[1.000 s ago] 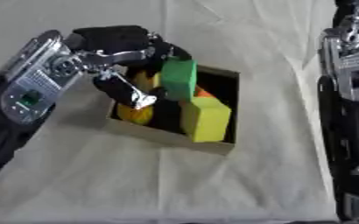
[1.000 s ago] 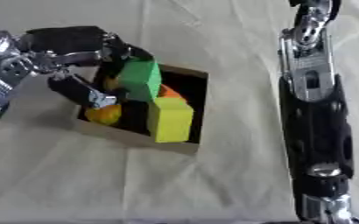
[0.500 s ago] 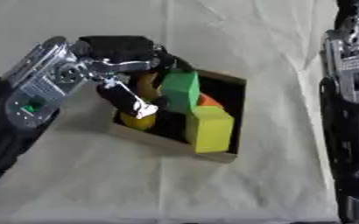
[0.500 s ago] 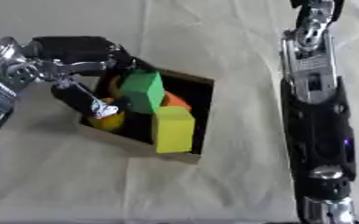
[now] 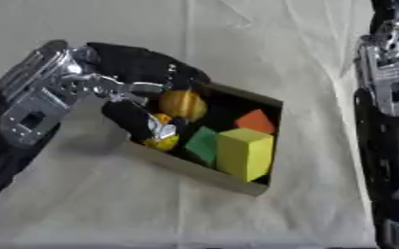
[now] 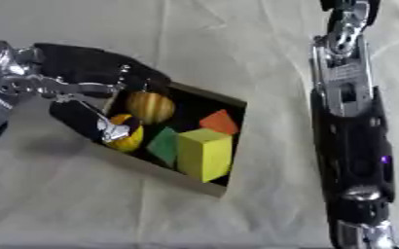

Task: Pick up objects on the table and place them in the box.

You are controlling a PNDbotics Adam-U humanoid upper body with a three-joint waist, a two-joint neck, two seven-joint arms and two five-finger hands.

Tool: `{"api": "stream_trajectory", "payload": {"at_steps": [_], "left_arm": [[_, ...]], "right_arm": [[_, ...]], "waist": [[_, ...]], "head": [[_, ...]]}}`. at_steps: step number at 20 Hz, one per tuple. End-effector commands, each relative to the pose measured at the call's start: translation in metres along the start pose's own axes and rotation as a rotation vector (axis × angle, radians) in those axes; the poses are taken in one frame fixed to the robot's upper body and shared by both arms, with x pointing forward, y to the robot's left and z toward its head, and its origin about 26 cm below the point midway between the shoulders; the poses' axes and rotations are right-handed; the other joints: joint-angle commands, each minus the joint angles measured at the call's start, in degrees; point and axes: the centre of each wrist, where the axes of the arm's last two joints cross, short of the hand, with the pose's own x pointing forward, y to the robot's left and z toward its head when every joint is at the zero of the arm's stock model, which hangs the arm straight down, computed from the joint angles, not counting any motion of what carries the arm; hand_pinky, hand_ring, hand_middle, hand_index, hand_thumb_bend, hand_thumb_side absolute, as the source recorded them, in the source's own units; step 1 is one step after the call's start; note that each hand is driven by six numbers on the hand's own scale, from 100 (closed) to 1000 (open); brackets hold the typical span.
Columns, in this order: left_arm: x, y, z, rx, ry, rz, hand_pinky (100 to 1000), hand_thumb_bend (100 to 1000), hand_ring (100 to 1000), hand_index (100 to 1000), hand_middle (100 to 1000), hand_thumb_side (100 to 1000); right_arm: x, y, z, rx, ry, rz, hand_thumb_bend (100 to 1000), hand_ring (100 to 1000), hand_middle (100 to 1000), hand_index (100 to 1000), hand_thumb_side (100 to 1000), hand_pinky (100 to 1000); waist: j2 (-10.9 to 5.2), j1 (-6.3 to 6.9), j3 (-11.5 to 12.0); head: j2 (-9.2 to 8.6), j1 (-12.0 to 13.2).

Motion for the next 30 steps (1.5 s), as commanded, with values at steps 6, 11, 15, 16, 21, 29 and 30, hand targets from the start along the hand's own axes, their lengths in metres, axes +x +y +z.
{"api": "stream_trajectory", "payload": {"at_steps": [6,11,15,16,21,29,30], "left_arm": [[-0.003,0.020,0.036,0.123,0.030,-0.002,1000,100,1000,1000,1000,962],[-0.001,0.031,0.055,0.257,0.026,0.029,1000,100,1000,1000,1000,788],[0.008,0.038,0.072,0.416,0.006,0.084,955,100,942,940,872,433],[0.010,0.039,0.077,0.464,0.005,0.105,905,100,883,920,808,543],[0.016,0.035,0.111,0.653,0.052,0.206,848,100,781,876,697,672],[-0.023,-0.031,0.159,0.844,0.336,0.573,820,100,688,828,555,597],[-0.028,-0.043,0.161,0.874,0.365,0.630,817,100,671,820,535,588]], "right_arm": [[0.008,0.000,-0.005,0.000,-0.033,-0.005,100,645,533,780,540,673],[0.010,-0.001,-0.006,-0.008,-0.041,-0.006,100,645,533,780,540,674],[0.014,-0.002,-0.009,-0.018,-0.057,0.000,100,648,536,781,536,677],[0.015,-0.004,-0.010,-0.023,-0.064,0.006,100,649,537,781,534,677],[0.026,-0.010,-0.021,-0.043,-0.122,0.037,100,654,543,781,529,682],[0.035,-0.019,-0.029,-0.065,-0.173,0.082,100,660,549,782,526,688],[0.036,-0.019,-0.030,-0.063,-0.178,0.086,100,661,550,782,526,689]], "waist": [[-2.49,0.40,0.3],[-2.75,0.30,0.4],[-3.20,0.00,0.7],[-3.38,-0.13,1.0],[-4.23,-0.70,2.4],[-5.49,-1.62,5.0],[-5.68,-1.72,5.3]], "head": [[0.24,-0.9],[0.24,-1.3],[0.24,-1.9],[0.24,-2.2],[0.24,-4.3],[0.24,-7.8],[0.24,-8.0]]}}
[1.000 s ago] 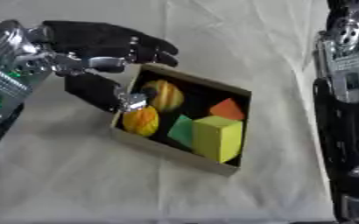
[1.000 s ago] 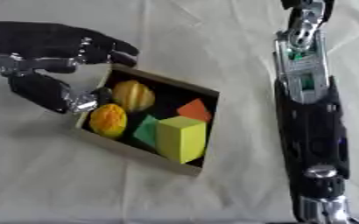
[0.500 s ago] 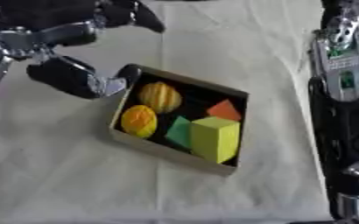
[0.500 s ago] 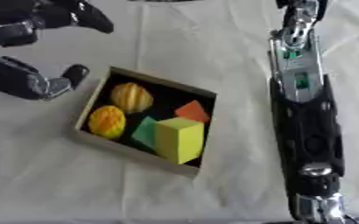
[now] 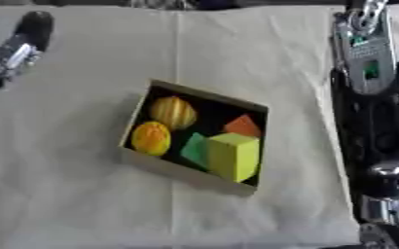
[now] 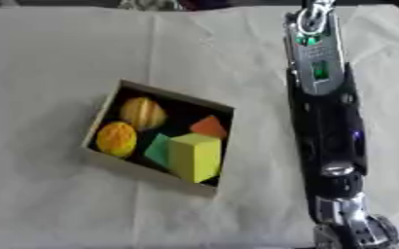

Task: Pick up objects on the table and place them in the box.

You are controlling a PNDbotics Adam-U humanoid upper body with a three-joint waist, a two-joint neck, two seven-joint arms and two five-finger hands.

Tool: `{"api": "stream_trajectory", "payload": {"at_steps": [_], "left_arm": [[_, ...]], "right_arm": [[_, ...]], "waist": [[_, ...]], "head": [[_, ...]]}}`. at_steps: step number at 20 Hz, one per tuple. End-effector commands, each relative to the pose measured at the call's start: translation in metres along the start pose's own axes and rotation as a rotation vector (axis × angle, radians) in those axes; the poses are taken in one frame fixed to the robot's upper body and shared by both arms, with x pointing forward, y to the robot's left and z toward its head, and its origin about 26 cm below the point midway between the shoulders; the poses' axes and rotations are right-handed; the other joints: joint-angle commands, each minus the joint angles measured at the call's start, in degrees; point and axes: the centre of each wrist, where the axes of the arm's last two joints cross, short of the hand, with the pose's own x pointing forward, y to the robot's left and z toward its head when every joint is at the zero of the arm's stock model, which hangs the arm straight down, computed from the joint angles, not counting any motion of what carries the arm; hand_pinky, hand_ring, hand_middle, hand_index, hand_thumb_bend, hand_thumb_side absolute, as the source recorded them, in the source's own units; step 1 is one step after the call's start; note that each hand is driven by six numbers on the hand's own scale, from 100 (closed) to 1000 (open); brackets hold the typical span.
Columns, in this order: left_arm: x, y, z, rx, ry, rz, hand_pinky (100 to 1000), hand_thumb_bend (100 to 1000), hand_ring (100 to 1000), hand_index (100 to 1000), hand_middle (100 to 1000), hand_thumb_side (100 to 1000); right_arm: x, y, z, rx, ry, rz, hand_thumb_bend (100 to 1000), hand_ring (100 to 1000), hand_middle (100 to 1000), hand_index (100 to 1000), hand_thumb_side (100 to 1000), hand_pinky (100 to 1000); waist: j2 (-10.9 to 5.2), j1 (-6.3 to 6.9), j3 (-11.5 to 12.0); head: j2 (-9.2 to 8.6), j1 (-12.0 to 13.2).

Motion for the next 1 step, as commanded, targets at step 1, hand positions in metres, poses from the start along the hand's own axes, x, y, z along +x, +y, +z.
{"api": "stream_trajectory", "payload": {"at_steps": [1], "left_arm": [[-0.0230,0.0076,0.0176,0.124,0.091,0.091,813,100,654,811,520,582]], "right_arm": [[0.0148,-0.0082,-0.0135,-0.016,-0.072,0.020,100,662,551,783,525,690]], "waist": [[-2.16,-0.75,0.4]], "head": [[0.21,-0.7]]}}
